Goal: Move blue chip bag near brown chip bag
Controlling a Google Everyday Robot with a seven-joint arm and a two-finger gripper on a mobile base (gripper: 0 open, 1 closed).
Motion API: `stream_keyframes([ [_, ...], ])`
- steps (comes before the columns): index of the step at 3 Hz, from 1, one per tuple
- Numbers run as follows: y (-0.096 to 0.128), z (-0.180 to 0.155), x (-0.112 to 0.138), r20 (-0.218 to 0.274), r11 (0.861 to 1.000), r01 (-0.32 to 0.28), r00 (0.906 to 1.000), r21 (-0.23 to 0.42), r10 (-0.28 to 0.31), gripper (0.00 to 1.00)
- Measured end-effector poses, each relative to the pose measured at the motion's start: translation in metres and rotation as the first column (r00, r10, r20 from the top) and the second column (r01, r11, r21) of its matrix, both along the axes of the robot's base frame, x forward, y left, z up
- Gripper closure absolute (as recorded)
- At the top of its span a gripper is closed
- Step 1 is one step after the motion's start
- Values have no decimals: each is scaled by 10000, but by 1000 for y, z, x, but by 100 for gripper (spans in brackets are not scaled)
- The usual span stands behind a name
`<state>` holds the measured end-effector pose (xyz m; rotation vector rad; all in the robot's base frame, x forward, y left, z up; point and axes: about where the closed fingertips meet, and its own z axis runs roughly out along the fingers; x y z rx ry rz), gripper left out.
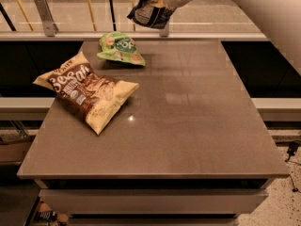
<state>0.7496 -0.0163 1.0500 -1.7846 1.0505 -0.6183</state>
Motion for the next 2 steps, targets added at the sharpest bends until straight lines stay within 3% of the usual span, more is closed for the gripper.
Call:
stream_keyframes([
  [2,-24,44,-12,-222,9983,-526,9983,260,532,100],
])
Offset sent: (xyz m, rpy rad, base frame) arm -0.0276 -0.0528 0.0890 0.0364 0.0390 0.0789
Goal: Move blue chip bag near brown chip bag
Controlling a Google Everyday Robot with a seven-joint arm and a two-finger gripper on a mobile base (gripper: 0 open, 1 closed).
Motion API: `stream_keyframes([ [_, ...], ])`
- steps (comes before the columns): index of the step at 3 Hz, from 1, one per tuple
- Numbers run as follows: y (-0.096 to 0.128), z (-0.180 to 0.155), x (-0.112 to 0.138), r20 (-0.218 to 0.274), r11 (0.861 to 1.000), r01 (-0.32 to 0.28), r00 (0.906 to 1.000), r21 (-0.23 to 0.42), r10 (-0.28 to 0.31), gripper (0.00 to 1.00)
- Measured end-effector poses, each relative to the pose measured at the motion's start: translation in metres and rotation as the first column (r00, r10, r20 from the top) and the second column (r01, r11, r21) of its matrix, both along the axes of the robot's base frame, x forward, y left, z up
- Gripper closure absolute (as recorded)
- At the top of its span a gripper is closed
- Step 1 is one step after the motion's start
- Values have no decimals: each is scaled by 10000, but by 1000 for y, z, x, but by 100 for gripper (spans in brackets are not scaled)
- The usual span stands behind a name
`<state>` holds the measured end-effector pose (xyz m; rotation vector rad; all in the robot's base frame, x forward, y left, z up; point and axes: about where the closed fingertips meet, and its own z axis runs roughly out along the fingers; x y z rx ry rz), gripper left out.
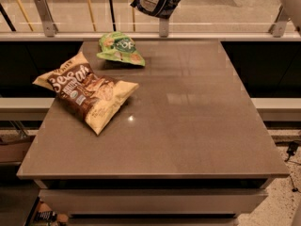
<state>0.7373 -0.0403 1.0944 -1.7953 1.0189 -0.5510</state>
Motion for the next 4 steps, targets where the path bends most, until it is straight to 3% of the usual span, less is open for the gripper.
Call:
stream_keyframes([
  [2,-27,44,-49,196,9997,96,9998,213,-100,100],
  [3,-33,46,-86,291,9975,325,9990,628,-343,100],
  [4,-33,25,-122,31,9954,465,9989,834,-469,100],
])
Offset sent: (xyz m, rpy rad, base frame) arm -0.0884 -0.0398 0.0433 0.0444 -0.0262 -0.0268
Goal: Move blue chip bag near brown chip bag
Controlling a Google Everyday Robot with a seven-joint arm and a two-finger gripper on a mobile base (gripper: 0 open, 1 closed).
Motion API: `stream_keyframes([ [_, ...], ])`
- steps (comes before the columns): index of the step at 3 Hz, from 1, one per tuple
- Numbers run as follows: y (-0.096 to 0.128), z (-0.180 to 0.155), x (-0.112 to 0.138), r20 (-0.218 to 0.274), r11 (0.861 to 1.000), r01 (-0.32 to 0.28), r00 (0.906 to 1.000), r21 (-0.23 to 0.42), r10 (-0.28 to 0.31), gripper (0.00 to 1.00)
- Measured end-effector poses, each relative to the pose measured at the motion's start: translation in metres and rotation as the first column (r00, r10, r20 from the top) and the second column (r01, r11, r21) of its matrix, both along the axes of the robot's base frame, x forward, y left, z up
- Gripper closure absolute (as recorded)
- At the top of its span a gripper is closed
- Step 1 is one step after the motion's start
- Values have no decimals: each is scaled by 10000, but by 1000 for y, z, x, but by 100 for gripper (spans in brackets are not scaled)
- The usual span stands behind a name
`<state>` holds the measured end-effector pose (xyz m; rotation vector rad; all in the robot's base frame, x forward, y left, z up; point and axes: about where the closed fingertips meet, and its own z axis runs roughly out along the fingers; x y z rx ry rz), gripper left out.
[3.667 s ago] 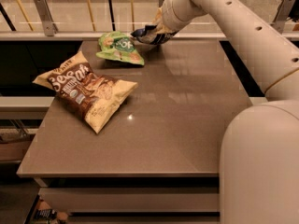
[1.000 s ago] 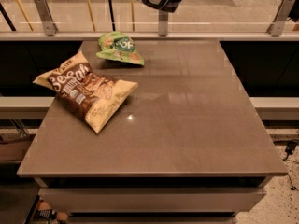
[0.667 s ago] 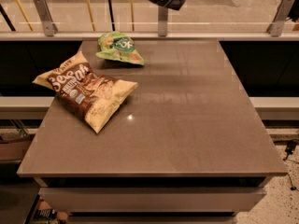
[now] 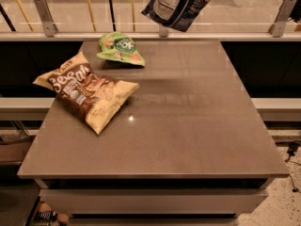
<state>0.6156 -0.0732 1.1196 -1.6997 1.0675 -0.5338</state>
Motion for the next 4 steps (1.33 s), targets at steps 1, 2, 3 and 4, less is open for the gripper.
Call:
stream_keyframes([
  [1,2,-20,-30,-132,9998,133,9998,155,-131,100],
  [2,3,-44,-51,-173,9990,107,9998,424,-100,100],
  [3,3,-65,-66,-301,9980,-49,9995,623,68,100],
  [4,-6,-90,-73,-574,9978,80,9983,663,-42,100],
])
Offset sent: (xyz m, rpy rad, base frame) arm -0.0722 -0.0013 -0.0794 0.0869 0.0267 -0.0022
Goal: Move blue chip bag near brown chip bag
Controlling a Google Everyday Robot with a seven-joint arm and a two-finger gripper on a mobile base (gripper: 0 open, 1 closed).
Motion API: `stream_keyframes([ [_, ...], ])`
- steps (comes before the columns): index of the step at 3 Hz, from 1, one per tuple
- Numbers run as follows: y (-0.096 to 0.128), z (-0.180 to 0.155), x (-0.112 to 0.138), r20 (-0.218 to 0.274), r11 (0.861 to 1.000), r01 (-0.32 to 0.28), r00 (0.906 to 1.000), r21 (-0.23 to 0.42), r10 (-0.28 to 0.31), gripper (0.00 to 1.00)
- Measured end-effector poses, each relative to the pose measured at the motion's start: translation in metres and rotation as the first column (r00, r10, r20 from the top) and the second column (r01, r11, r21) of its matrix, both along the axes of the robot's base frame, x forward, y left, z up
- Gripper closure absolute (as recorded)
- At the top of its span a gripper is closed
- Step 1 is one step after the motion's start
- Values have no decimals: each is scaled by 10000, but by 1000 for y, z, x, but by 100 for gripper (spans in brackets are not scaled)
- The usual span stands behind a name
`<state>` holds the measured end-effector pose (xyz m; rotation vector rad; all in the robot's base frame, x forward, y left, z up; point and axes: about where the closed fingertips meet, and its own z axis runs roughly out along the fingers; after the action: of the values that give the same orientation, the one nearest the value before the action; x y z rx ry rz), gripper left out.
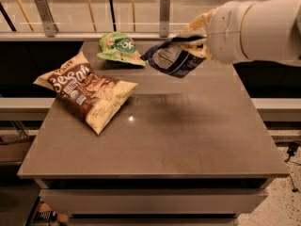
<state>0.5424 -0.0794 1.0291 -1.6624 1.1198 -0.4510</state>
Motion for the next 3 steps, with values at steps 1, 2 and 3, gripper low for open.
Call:
stream_keyframes([
  [1,-10,-30,0,-420,9999,14,9991,-101,-18,100],
  [2,-14,-56,4,-720,9999,-125,9973,-44,121,100],
  [3,0,-84,7,-1049,9987,-498,9932,142,510,100],
])
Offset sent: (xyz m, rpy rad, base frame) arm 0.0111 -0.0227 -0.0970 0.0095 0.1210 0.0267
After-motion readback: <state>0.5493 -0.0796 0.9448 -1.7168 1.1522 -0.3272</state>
